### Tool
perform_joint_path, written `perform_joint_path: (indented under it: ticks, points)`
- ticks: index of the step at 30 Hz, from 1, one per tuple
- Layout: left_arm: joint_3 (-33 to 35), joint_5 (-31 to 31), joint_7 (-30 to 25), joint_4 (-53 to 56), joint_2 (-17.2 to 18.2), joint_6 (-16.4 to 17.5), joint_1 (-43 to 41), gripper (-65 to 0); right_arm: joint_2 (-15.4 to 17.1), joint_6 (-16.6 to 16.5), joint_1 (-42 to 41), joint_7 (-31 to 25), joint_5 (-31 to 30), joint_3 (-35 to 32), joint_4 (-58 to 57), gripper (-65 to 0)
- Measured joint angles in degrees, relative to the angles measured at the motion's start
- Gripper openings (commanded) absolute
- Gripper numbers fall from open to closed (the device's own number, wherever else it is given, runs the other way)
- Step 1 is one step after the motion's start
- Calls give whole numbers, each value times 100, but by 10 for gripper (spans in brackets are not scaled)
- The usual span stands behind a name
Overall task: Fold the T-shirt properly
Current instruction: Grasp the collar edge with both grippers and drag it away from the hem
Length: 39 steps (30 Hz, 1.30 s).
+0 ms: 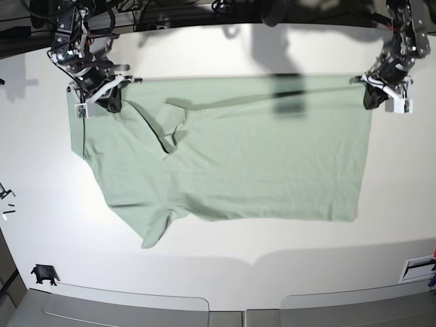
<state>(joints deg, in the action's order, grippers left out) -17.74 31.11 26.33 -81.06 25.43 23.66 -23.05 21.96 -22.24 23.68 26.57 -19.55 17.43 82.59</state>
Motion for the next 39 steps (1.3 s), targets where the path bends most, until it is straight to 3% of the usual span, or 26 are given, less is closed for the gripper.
perform_joint_path:
  ticks: [12, 20, 39]
  points:
    - [4, -278, 208, -1123, -2, -111, -1272, -650, 48, 79, 592, 302, 85, 24, 605, -650]
    - [4, -323, 197, -1132, 0, -101, -1314, -650, 63, 70, 984, 105, -7, 31, 680, -650]
    - [-164, -214, 223, -1187, -2, -39, -1604, -650, 74, 90, 1633, 411, -2, 35, 1241, -650]
